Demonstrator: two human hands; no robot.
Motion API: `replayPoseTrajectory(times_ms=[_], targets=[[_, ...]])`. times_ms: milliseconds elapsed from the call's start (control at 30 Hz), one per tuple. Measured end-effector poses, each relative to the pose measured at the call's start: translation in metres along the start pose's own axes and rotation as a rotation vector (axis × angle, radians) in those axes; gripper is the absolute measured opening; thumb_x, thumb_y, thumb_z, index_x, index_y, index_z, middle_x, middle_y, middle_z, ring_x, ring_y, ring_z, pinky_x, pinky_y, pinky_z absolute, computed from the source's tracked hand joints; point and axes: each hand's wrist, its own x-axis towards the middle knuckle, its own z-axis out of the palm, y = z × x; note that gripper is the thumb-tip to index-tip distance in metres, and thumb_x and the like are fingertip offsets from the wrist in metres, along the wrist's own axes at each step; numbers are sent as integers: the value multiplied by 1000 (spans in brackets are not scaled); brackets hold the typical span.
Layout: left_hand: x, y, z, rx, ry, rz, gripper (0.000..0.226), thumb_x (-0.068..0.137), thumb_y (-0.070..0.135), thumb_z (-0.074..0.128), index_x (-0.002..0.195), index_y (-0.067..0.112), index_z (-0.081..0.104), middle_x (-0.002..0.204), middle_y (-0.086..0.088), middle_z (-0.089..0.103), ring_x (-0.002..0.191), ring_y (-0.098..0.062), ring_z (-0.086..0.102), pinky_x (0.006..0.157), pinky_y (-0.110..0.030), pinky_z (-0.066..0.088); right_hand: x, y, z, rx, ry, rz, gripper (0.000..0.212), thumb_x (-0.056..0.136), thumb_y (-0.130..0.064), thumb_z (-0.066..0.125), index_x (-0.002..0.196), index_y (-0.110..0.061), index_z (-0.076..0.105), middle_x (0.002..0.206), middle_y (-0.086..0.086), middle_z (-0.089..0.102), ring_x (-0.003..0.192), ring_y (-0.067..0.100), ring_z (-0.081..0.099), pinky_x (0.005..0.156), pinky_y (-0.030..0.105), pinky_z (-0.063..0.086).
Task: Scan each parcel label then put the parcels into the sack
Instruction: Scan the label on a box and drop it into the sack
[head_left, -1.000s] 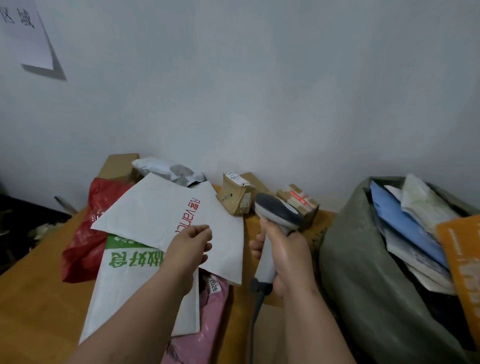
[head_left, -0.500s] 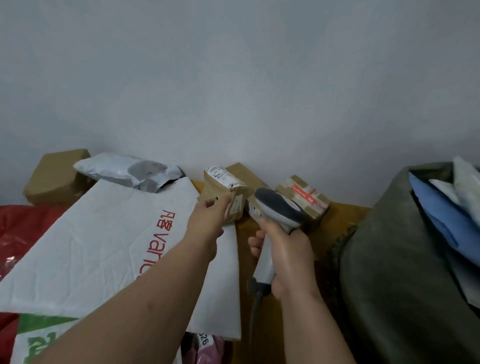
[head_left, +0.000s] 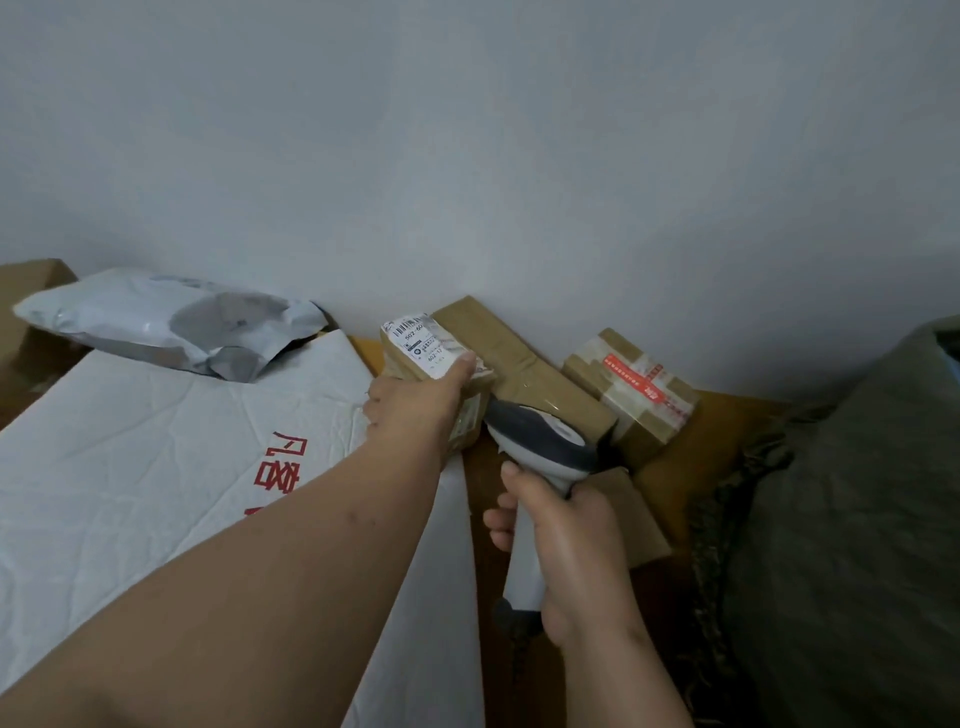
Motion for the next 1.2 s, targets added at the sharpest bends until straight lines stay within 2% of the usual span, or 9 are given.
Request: replayPoseTrajectory(times_ms=[167,433,567,633,733,833,933,1067,1200], targets=[[-6,-14,-3,-241,-100,117,47,80,30,80,110,21,45,99,5,58,86,-11,59,68,-31,53,-4,2,-2,30,31,13,19,86,-30,77,100,-21,67,72,-11,75,71,8,74,64,26,52],[-72,-32,-47,-213,-138,318,29,82,21,76,98,27,53,94,13,65,78,-4,69,50,-10,49,-36,-16,-28,159,73,-62,28,84,-32,76,107,-18,70,87,-2,77,79,12,75,72,31,54],[-120,-57,-80,-291,-263,270,29,82,20,77,104,24,58,96,7,73,78,-3,73,54,-13,52,-63,-30,-38,296,-11,-59,52,77,-32,80,126,-31,63,113,-4,72,103,17,71,86,35,54],[-144,-70,-92,-331,-343,241,31,82,16,76,109,19,60,98,3,76,82,-9,74,67,-24,56,-82,-36,-40,312,-103,-21,63,67,-42,78,127,-32,63,112,-2,74,101,20,72,78,36,56],[-177,-82,-109,-384,-410,261,40,81,14,75,115,20,56,102,3,76,89,-13,74,81,-35,52,-112,-39,-45,334,-236,-11,59,64,-44,77,120,-26,69,104,1,78,92,19,76,64,32,59],[-204,-88,-130,-410,-493,248,56,69,30,80,117,32,50,105,6,76,96,-16,71,87,-41,42,-140,-40,-50,337,-292,-57,49,66,-42,76,113,-30,73,105,1,77,96,20,75,68,33,58],[-223,-99,-151,-421,-512,254,62,64,36,78,119,34,49,107,5,75,102,-21,70,94,-47,46,-169,-41,-53,294,-307,-106,46,67,-42,74,113,-32,72,105,1,77,95,19,75,73,38,59],[-245,-109,-173,-556,-479,244,78,54,28,88,122,22,50,101,2,77,88,-15,75,65,-26,59,-203,-44,-57,214,-303,-151,54,64,-43,75,116,-27,70,107,4,77,97,24,75,83,47,61],[-261,-120,-195,-572,-381,270,73,51,34,84,115,16,54,90,4,77,76,-12,75,59,-25,56,-235,-39,-65,101,-259,-172,18,86,-24,74,103,-19,74,98,6,78,96,25,75,96,53,55]])
